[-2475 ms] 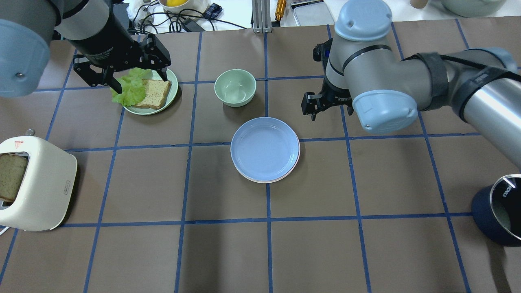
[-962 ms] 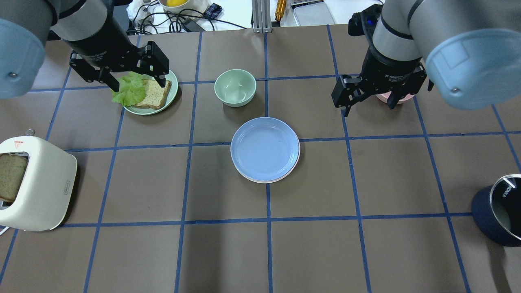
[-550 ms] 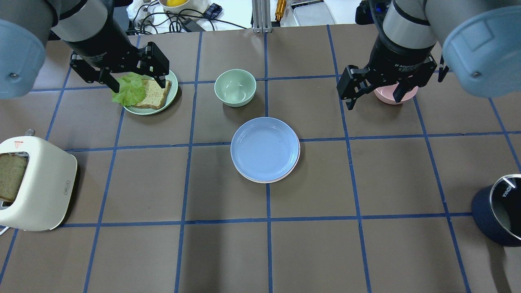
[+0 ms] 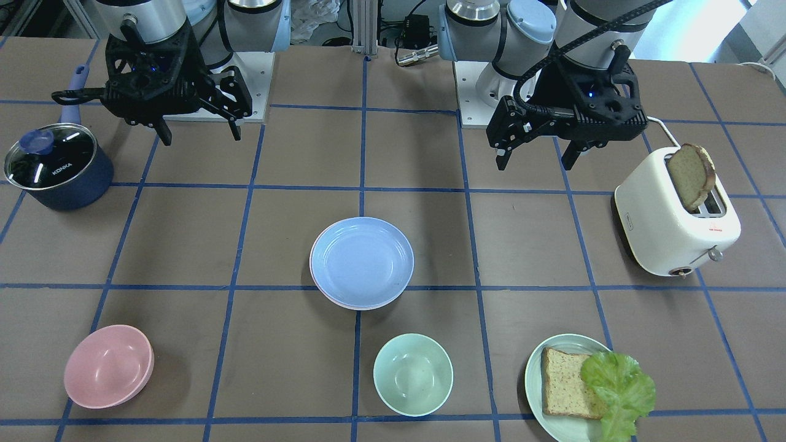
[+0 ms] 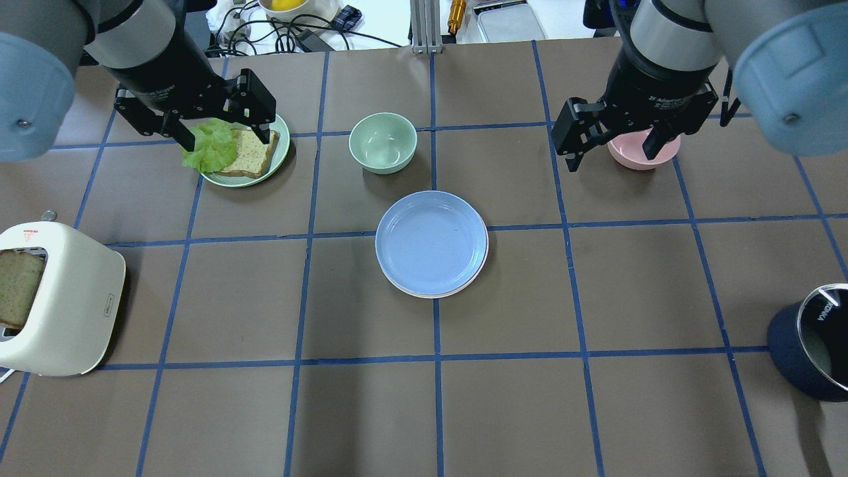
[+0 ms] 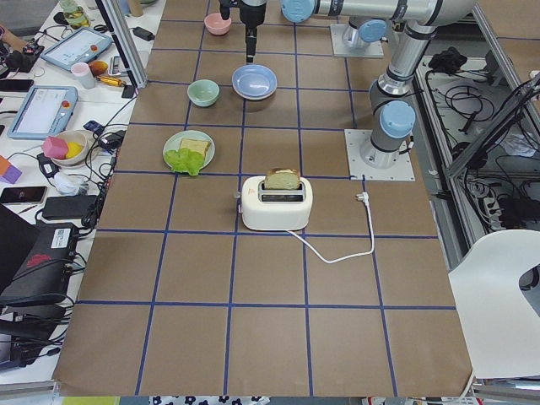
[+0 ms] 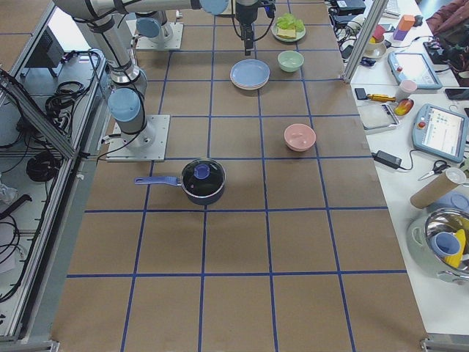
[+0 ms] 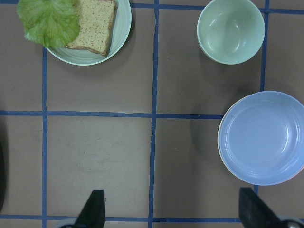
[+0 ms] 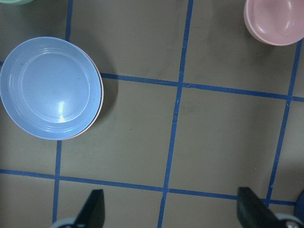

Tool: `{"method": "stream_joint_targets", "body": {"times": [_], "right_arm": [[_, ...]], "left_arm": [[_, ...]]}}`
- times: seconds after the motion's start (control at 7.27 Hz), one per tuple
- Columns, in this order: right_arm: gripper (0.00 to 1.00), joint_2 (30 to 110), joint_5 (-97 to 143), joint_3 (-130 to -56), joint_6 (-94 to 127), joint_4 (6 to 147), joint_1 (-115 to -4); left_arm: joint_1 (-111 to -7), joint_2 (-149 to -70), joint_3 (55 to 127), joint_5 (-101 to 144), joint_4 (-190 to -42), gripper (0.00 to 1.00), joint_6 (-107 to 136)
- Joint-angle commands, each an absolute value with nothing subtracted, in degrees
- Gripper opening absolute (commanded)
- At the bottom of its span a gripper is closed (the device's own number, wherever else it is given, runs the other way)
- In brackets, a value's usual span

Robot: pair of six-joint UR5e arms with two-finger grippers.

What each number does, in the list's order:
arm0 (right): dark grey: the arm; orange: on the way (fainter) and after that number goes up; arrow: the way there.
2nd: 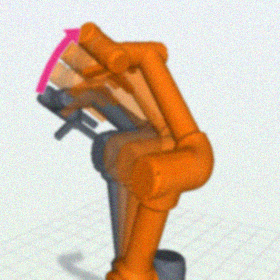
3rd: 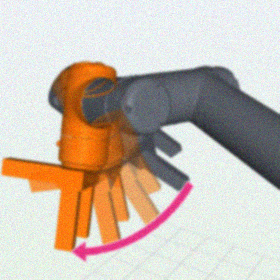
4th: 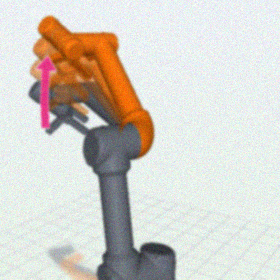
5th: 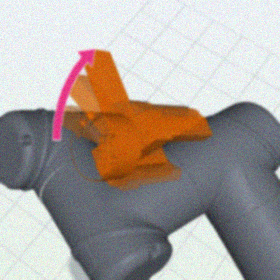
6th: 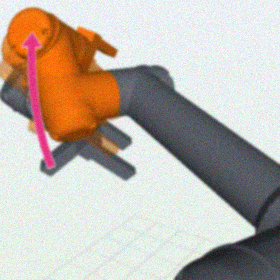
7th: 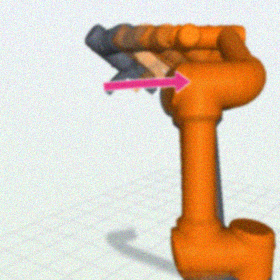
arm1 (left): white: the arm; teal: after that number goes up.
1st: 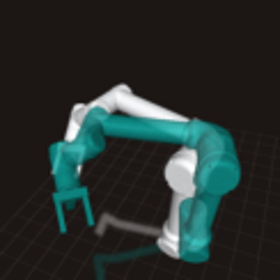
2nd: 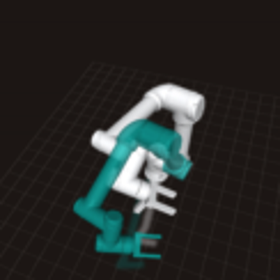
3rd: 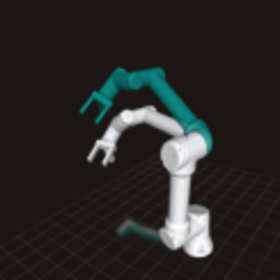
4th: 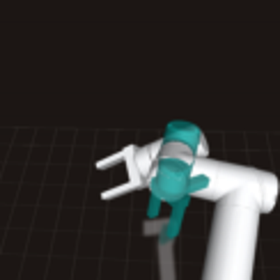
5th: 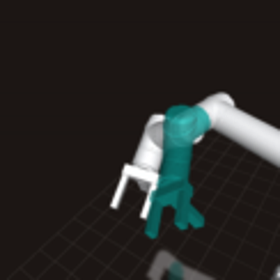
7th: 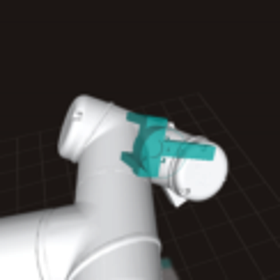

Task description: Stack three plates with pink and blue

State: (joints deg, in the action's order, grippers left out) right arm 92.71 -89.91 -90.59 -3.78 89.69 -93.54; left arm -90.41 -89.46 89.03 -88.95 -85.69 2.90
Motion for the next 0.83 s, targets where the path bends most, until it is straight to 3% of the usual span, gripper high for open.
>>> {"method": "stream_joint_targets", "body": {"times": [0.0,0.69], "right_arm": [[1.00,92.7,-89.9,-90.7,-3.4,89.6,-93.5],[1.00,93.2,-89.6,-90.5,-2.6,89.5,-93.5]], "left_arm": [[-90.4,-89.4,89.0,-88.9,-85.7,1.00,2.9],[-90.4,-89.4,88.9,-88.9,-85.7,1.00,2.9]]}}
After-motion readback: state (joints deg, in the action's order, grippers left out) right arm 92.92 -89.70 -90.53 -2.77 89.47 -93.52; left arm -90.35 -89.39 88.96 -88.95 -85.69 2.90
